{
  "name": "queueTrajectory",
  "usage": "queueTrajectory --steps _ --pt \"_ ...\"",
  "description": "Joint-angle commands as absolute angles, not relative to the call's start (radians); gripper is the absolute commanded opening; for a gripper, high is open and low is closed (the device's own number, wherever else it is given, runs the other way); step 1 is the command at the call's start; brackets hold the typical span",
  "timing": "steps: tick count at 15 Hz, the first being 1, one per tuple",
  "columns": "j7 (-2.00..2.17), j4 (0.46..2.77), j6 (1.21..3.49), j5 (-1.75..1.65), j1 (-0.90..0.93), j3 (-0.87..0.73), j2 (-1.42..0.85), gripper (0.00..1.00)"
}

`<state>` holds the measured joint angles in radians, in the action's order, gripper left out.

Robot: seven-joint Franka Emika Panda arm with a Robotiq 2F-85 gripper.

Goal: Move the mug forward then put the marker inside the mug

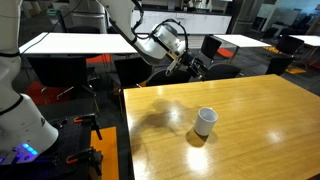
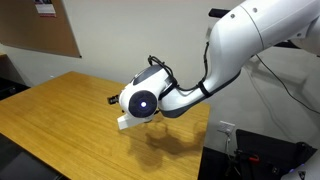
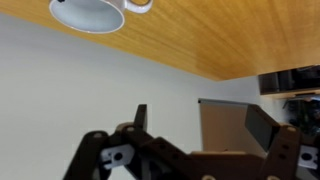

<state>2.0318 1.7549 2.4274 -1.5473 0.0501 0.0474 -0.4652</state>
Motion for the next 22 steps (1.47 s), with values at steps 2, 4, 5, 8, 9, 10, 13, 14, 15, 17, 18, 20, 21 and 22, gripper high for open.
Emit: queueTrajectory --steps 2,4,5,8,9,10,13,14,15,17,18,20,21,22 --pt "1.893 1.839 2.651 -1.522 0.008 0.06 -0.386 1.0" --pt "1.815 1.856 2.752 -1.496 -0.01 0.066 -0.377 1.0" --pt "1.77 1.864 2.799 -1.473 -0.018 0.067 -0.375 1.0" --pt "1.586 1.901 2.919 -1.353 -0.049 0.086 -0.368 1.0" --pt "1.519 1.916 2.943 -1.306 -0.062 0.098 -0.367 1.0" --pt "1.441 1.932 2.97 -1.25 -0.079 0.117 -0.367 1.0" --pt "1.186 1.989 3.013 -1.057 -0.132 0.194 -0.364 1.0" --pt "1.105 2.005 3.015 -0.999 -0.165 0.24 -0.368 1.0" --pt "1.022 2.02 3.006 -0.939 -0.202 0.295 -0.369 1.0" --pt "0.859 2.038 2.981 -0.812 -0.276 0.403 -0.372 1.0" --pt "0.785 2.043 2.965 -0.753 -0.313 0.458 -0.375 1.0" --pt "0.665 2.046 2.927 -0.65 -0.388 0.561 -0.376 1.0" --pt "0.61 2.043 2.906 -0.605 -0.424 0.608 -0.379 1.0" --pt "0.565 2.038 2.879 -0.562 -0.456 0.65 -0.38 1.0"
